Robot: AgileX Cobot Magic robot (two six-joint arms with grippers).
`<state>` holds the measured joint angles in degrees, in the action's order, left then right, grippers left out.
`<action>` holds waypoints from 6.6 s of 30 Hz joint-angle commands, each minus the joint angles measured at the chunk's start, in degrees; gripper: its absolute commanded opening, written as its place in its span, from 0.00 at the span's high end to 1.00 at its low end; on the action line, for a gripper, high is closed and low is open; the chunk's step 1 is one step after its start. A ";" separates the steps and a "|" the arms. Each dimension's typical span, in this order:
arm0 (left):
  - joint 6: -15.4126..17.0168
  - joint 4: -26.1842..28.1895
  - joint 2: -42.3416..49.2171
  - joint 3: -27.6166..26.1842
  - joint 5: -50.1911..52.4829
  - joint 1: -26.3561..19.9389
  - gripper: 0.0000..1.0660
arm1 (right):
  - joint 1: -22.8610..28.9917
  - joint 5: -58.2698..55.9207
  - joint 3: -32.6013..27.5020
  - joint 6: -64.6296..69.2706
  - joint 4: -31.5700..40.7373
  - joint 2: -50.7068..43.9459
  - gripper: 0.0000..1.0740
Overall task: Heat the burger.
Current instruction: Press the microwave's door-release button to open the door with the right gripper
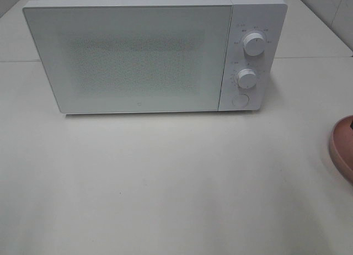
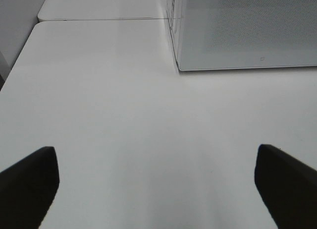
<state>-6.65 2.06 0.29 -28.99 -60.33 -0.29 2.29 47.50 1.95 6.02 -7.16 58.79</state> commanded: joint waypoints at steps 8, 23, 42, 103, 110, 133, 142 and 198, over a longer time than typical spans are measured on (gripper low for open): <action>0.29 0.11 1.09 0.06 0.40 -0.11 0.04 | -0.11 -1.26 0.00 10.94 -4.13 -0.06 1.00; 0.29 0.11 1.09 0.06 0.40 -0.11 0.04 | -0.11 -2.52 0.00 41.31 -11.52 -0.06 1.00; 0.29 0.11 1.09 0.06 0.40 -0.11 0.04 | -0.06 0.92 0.06 45.26 -8.31 13.06 1.00; 0.29 0.11 1.09 0.06 0.40 -0.11 0.04 | 26.01 8.08 35.29 75.57 20.00 59.59 1.00; 0.29 0.11 1.09 0.06 0.40 -0.11 0.04 | 25.73 8.31 35.75 73.34 23.26 59.87 1.00; 0.29 0.11 1.09 0.06 0.40 -0.11 0.04 | 23.72 6.88 40.22 71.96 23.95 62.40 1.00; 0.29 0.11 1.09 0.06 0.40 -0.11 0.04 | 23.72 7.51 42.46 70.53 24.52 63.54 1.00; 0.29 0.11 1.09 0.06 0.40 -0.11 0.04 | 24.58 7.39 46.98 67.84 30.42 63.03 1.00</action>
<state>-6.65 2.06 0.29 -28.99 -60.33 -0.29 27.33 48.93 47.44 74.26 25.15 123.13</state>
